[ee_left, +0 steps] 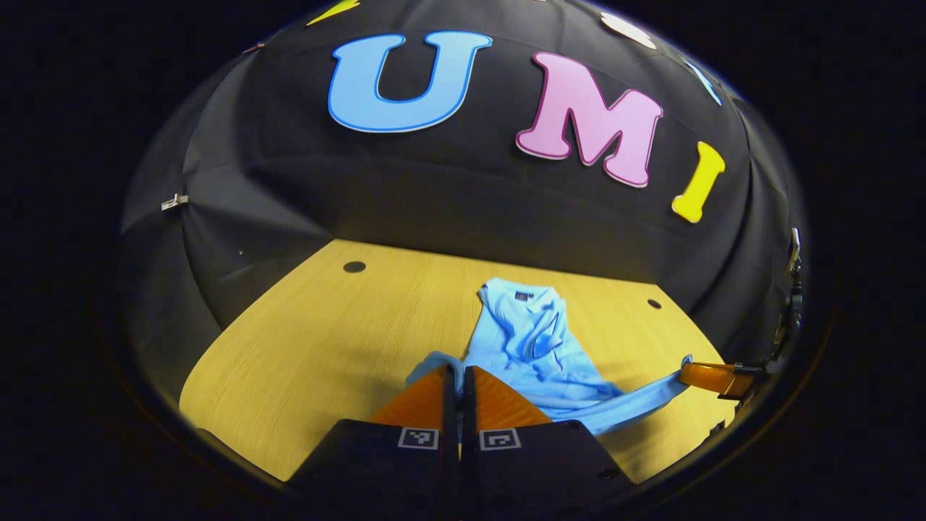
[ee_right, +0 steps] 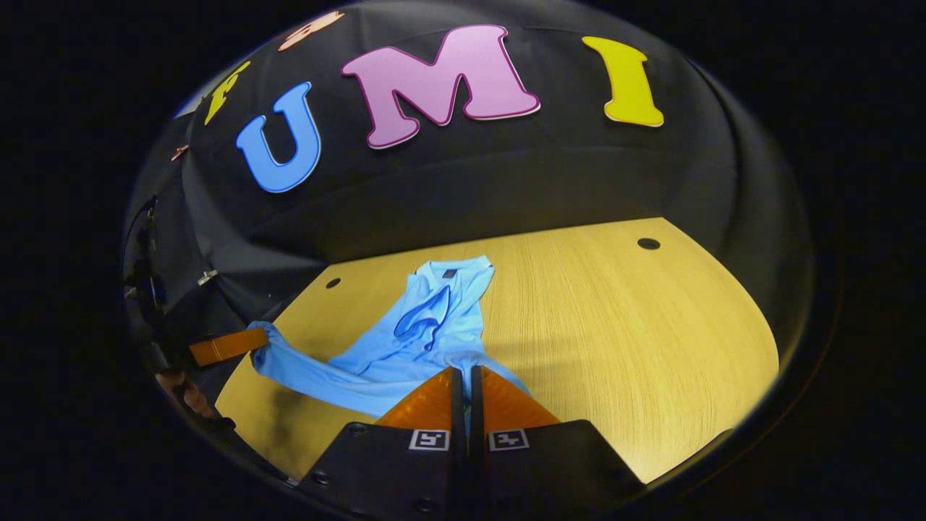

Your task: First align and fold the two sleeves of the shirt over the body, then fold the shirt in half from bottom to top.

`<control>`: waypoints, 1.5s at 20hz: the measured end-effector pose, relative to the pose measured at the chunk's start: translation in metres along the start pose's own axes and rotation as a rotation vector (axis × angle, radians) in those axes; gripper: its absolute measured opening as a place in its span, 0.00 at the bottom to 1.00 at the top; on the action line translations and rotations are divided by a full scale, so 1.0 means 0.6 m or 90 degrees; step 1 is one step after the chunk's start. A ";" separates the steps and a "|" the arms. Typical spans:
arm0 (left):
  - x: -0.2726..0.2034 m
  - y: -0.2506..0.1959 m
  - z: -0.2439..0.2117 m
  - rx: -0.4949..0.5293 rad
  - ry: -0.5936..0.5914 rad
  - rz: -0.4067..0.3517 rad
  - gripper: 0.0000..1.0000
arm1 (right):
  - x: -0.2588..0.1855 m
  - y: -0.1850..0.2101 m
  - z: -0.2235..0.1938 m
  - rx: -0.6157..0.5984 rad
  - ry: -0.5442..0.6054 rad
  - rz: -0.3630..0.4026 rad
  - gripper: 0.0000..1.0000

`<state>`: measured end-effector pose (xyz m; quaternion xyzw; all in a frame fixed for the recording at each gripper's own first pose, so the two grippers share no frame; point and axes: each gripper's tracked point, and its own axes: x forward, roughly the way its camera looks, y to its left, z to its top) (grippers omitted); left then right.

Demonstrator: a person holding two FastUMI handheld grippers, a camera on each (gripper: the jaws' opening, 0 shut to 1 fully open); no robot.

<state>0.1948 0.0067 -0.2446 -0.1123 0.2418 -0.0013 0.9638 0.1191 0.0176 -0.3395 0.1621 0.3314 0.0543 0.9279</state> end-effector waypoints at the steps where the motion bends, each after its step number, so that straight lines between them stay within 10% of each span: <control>1: 0.016 0.000 0.017 -0.005 -0.010 0.001 0.06 | 0.014 -0.004 0.019 0.000 -0.011 -0.002 0.05; 17: 0.370 -0.002 0.133 0.001 -0.046 0.031 0.06 | 0.321 -0.036 0.166 -0.028 -0.044 -0.010 0.05; 30: 0.522 0.049 0.040 0.002 0.048 0.103 0.06 | 0.481 -0.117 0.064 -0.005 0.082 -0.052 0.05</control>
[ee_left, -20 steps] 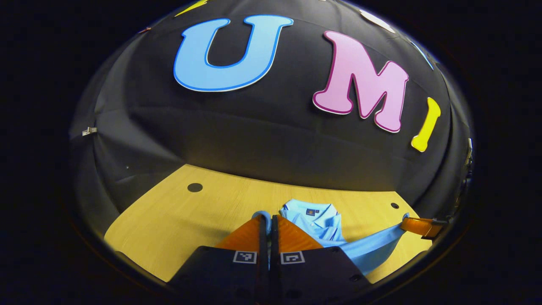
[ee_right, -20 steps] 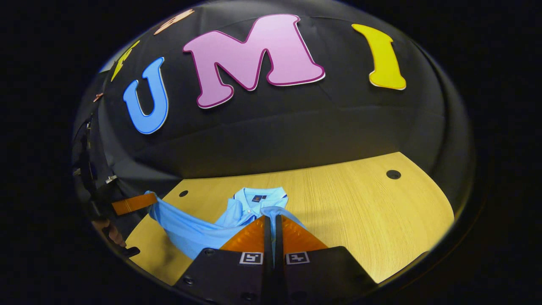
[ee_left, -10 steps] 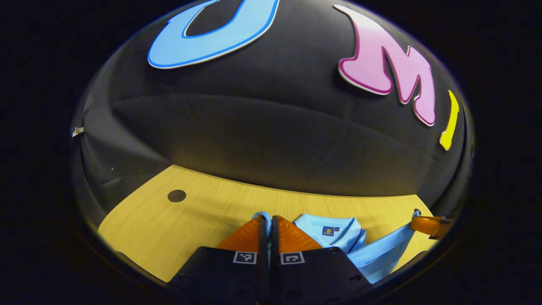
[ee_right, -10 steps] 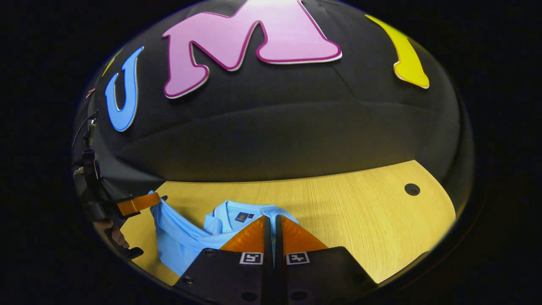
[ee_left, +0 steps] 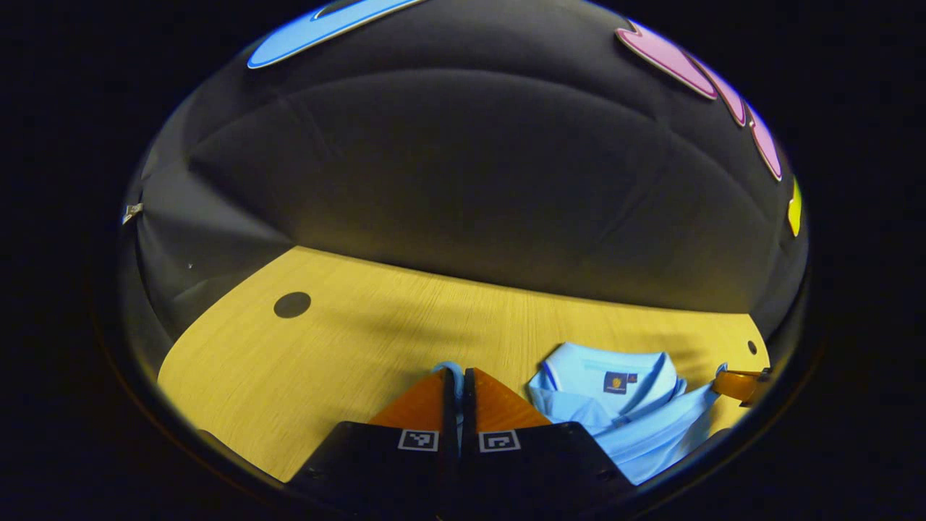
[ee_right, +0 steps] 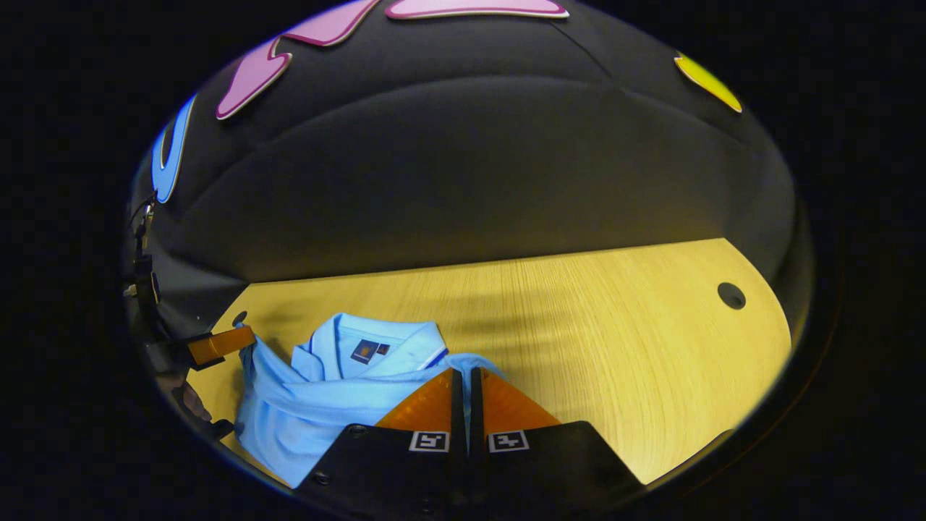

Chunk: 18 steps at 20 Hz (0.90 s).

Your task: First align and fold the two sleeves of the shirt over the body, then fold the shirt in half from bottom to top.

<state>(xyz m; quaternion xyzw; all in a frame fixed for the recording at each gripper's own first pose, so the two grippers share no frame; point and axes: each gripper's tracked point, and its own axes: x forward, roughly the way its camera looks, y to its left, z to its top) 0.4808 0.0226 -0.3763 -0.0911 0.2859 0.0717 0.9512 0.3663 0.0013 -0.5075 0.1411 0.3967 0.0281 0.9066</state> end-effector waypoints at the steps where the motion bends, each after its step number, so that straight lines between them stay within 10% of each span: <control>1: 0.003 0.000 -0.007 0.003 0.006 0.003 0.06 | 0.005 -0.001 -0.007 0.001 0.007 0.000 0.05; 13: 0.020 0.004 -0.047 0.033 0.053 0.012 0.06 | 0.021 -0.015 -0.034 0.015 0.040 -0.016 0.11; 18: 0.017 -0.005 -0.052 0.027 0.062 -0.006 0.22 | 0.015 -0.012 -0.034 0.021 0.042 -0.014 0.19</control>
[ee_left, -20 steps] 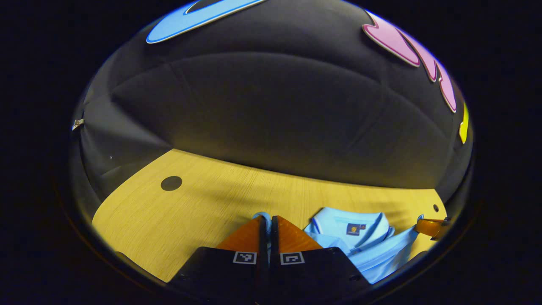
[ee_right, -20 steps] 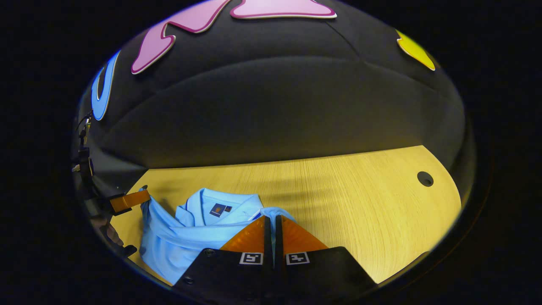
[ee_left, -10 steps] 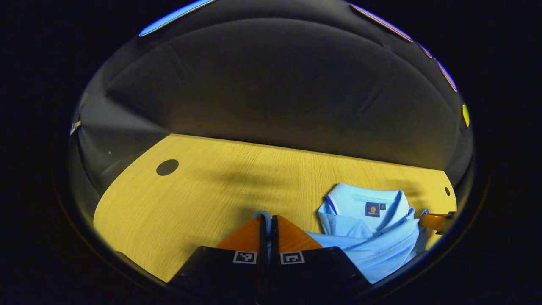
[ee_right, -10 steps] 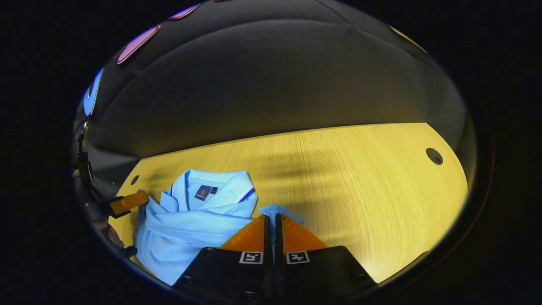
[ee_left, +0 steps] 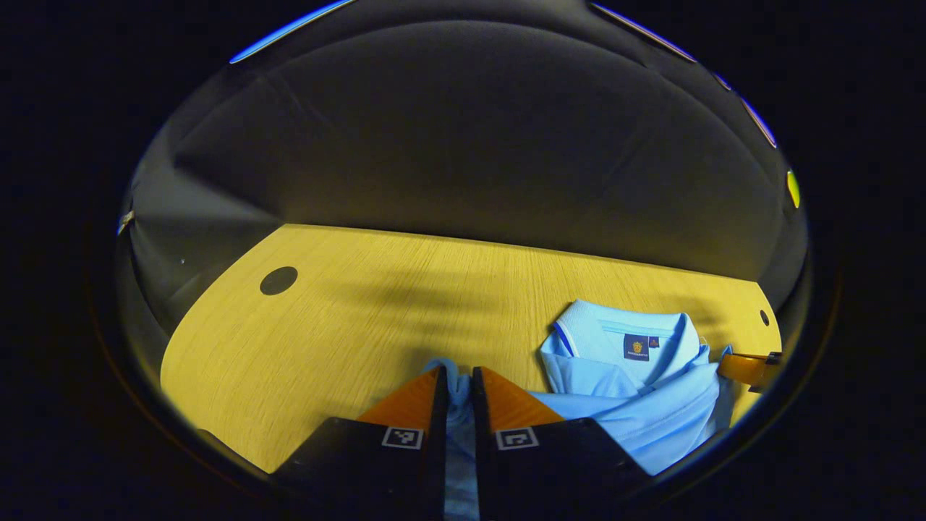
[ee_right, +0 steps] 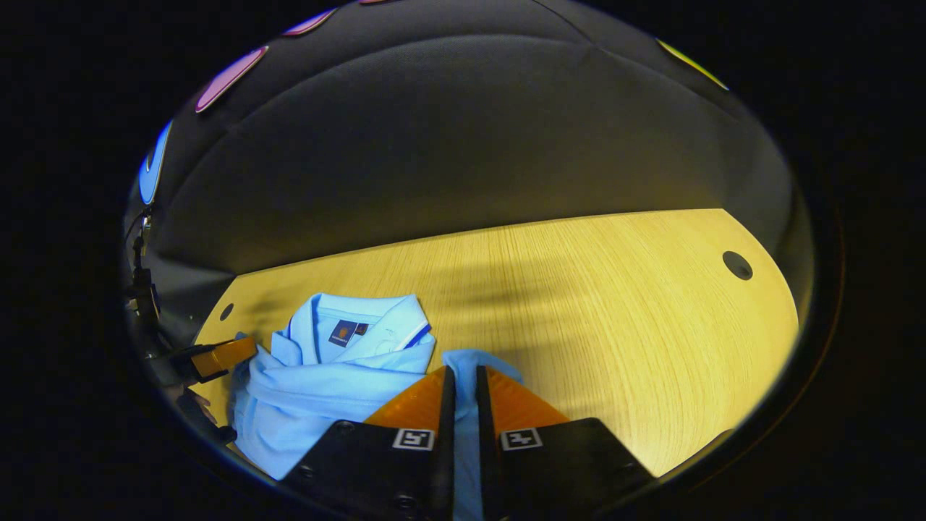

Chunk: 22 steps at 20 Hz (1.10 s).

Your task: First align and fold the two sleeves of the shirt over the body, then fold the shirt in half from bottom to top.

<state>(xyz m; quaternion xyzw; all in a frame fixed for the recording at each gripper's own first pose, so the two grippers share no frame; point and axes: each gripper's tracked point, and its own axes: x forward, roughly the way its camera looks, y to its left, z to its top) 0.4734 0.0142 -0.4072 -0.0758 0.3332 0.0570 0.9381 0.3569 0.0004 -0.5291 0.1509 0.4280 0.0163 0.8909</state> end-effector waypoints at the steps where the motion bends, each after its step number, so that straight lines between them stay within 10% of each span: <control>1: -0.003 -0.002 0.001 -0.001 -0.001 -0.002 0.35 | -0.001 0.000 0.001 -0.002 -0.001 -0.002 0.28; 4: -0.006 -0.003 -0.005 0.011 0.005 0.001 0.75 | -0.007 -0.005 0.001 -0.014 0.000 -0.013 0.57; 10: -0.028 0.001 0.018 0.027 -0.018 0.016 0.89 | -0.026 -0.008 0.016 -0.011 -0.018 -0.018 0.93; 22: -0.259 -0.010 0.049 0.014 -0.114 -0.023 0.89 | -0.236 0.007 0.065 -0.068 -0.123 -0.007 0.98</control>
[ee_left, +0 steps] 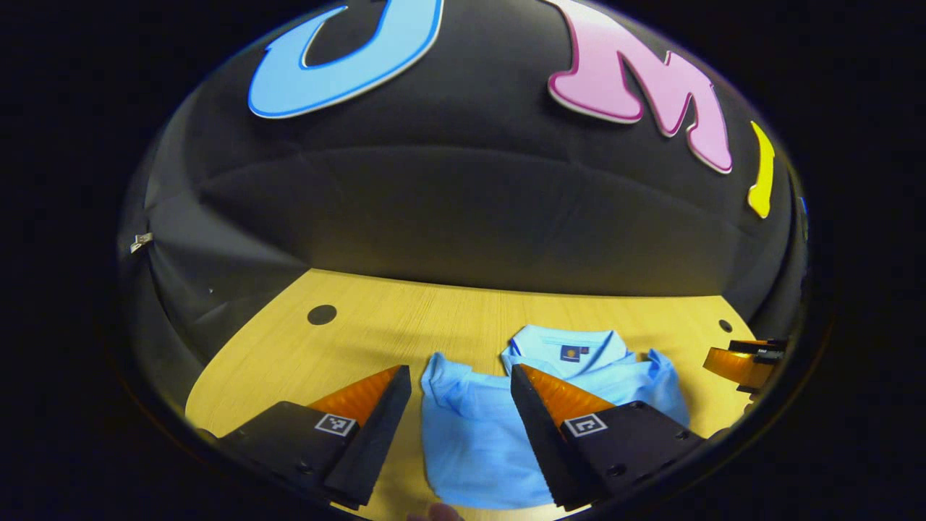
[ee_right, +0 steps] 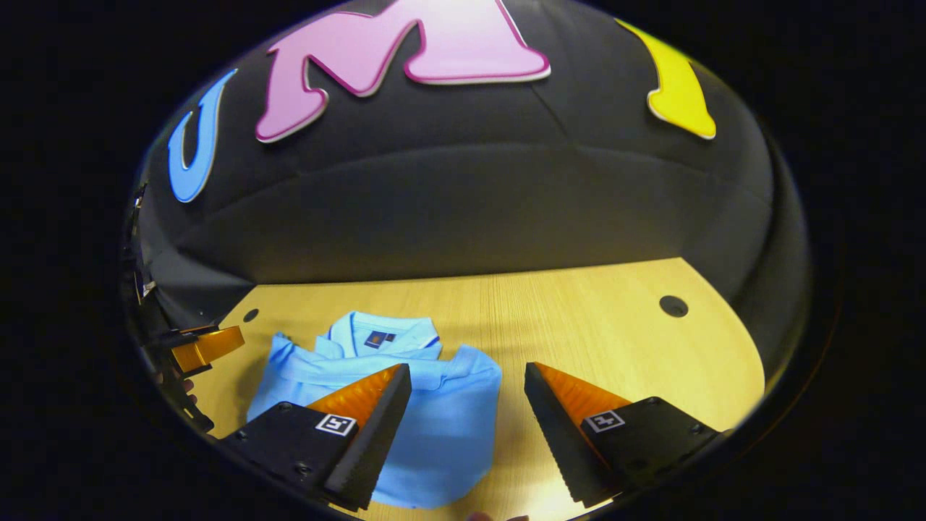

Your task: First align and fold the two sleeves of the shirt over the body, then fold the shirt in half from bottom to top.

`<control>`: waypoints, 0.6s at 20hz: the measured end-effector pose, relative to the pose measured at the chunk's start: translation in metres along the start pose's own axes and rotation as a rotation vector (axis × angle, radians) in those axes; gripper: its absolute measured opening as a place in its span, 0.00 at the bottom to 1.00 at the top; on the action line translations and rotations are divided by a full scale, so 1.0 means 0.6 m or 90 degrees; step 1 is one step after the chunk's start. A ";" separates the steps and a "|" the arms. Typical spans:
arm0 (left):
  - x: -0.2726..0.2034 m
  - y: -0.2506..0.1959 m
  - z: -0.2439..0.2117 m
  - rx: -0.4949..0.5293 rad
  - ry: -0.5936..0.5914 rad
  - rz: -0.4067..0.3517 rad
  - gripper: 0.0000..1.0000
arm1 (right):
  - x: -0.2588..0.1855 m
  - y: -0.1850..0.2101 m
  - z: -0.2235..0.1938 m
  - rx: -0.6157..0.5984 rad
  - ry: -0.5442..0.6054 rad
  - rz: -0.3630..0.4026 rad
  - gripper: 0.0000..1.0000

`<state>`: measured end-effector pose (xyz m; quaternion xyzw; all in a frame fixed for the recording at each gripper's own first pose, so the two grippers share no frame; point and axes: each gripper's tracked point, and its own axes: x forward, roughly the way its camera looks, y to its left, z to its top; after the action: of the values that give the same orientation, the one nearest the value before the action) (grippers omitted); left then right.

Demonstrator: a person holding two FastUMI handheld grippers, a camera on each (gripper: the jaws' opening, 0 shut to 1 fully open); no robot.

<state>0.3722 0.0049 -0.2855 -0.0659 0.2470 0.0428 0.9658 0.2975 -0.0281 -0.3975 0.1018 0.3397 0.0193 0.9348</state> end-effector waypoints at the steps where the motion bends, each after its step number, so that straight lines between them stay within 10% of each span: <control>1: -0.032 0.000 0.004 -0.003 -0.008 -0.005 0.89 | -0.029 0.008 0.008 -0.007 -0.009 0.007 0.98; 12: -0.451 0.018 0.032 -0.008 -0.119 -0.027 0.89 | -0.386 0.110 0.079 -0.017 -0.126 0.075 0.98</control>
<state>0.1431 0.0048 -0.1394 -0.0729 0.1544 0.0302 0.9849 0.1521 0.0039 -0.2022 0.1106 0.2388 0.0687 0.9623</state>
